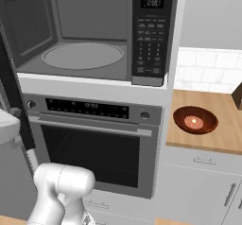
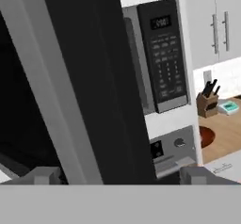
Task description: Open the microwave, place the bowl with waffle inside the microwave, then close the microwave door and turn it on.
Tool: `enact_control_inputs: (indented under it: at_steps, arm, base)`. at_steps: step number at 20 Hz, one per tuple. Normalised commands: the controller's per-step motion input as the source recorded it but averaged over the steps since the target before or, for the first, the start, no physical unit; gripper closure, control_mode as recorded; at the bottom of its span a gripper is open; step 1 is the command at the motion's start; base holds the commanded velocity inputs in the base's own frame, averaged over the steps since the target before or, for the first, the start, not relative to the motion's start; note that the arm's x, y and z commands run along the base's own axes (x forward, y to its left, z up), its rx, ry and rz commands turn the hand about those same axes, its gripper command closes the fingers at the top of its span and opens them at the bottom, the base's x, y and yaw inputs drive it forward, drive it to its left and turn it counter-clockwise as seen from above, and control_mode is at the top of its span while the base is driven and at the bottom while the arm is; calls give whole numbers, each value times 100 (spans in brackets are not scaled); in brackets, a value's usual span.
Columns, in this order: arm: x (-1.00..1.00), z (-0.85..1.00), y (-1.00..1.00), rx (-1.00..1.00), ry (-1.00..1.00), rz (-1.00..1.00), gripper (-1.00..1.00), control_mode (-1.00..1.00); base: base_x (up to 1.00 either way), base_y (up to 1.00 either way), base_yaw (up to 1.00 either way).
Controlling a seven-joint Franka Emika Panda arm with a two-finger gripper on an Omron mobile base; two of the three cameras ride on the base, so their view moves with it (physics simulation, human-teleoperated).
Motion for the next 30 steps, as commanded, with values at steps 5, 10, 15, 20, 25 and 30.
enact_control_inputs:
  at_steps: [5, 10, 15, 20, 25, 30]
  arm:
    - [8, -1, -37, 48, 6, 59, -100, -100]
    - [-2, 0, -35, 42, 0, 65, -100, -100]
    - [17, -1, -48, 30, 11, 49, -100, -100]
    - [5, -26, -25, 23, 0, 23, -100, -100]
    - [59, -28, 9, 14, 12, 1, -100, -100]
    - [98, -12, 6, 9, 23, 0, -100, -100]
  base:
    - [0, 0, 0]
    - [0, 0, 0]
    - [0, 0, 0]
    - [0, 0, 0]
    - [0, 0, 0]
    - [0, 0, 0]
